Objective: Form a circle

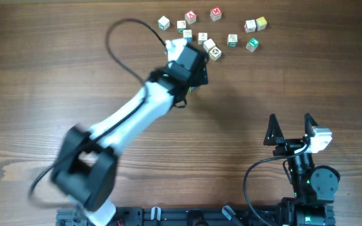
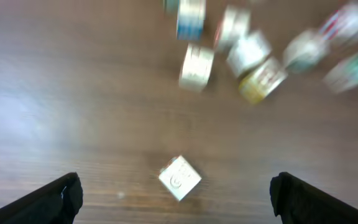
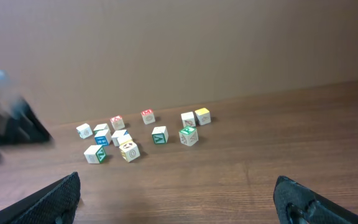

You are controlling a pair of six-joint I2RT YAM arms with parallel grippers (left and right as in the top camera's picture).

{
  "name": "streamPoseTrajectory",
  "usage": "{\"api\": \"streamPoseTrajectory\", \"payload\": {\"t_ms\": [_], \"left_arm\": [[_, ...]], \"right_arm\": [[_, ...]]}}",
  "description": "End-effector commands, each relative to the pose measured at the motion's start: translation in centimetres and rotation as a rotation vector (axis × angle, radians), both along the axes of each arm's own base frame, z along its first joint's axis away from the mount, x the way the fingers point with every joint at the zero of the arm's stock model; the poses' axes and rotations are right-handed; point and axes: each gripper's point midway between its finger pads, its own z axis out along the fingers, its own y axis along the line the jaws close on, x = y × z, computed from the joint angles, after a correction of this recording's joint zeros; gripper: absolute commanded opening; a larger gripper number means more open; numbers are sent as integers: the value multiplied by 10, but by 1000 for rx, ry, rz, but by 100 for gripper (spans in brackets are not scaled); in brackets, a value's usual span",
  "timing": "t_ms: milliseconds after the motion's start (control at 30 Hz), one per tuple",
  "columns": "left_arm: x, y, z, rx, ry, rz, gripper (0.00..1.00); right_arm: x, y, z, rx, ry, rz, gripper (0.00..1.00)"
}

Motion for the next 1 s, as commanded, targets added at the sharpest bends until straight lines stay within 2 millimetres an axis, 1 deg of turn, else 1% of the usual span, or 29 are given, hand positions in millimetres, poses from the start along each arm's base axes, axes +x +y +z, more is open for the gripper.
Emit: {"api": "streamPoseTrajectory", "payload": {"t_ms": [0, 33, 67, 133, 167, 200, 267, 300, 367, 467, 600, 667, 733, 800, 867, 967], "left_arm": [[-16, 62, 80, 101, -137, 118, 100], [-26, 81, 96, 123, -151, 152, 100], [-34, 98, 108, 141, -158, 184, 100], [-54, 139, 129, 178, -162, 262, 100], [-62, 154, 134, 183, -155, 290, 100], [-72, 176, 143, 184, -153, 337, 100], [-86, 206, 153, 175, -155, 415, 100], [-95, 224, 160, 161, -161, 461, 100], [-104, 245, 170, 129, -181, 518, 100], [-113, 263, 179, 74, -205, 565, 100], [-120, 278, 185, 44, -220, 612, 100], [-124, 285, 185, 11, -226, 670, 100], [-132, 295, 185, -7, -224, 722, 100], [-145, 305, 189, -6, -233, 759, 100], [-160, 312, 197, -33, -265, 809, 100], [-181, 316, 214, -69, -339, 841, 100]], "right_arm": [[0, -3, 1, 11, -4, -15, 100], [0, -3, 1, 11, -4, -15, 100], [0, -3, 1, 11, -4, -15, 100], [0, -3, 1, 11, -4, -15, 100], [0, -3, 1, 11, -4, -15, 100], [0, -3, 1, 11, -4, -15, 100], [0, -3, 1, 11, -4, -15, 100], [0, -3, 1, 11, -4, -15, 100], [0, -3, 1, 11, -4, -15, 100], [0, -3, 1, 11, -4, -15, 100], [0, -3, 1, 11, -4, -15, 100], [0, -3, 1, 11, -4, -15, 100], [0, -3, 1, 11, -4, -15, 100], [0, -3, 1, 11, -4, -15, 100], [0, -3, 1, 11, -4, -15, 100], [0, -3, 1, 11, -4, -15, 100]]}}
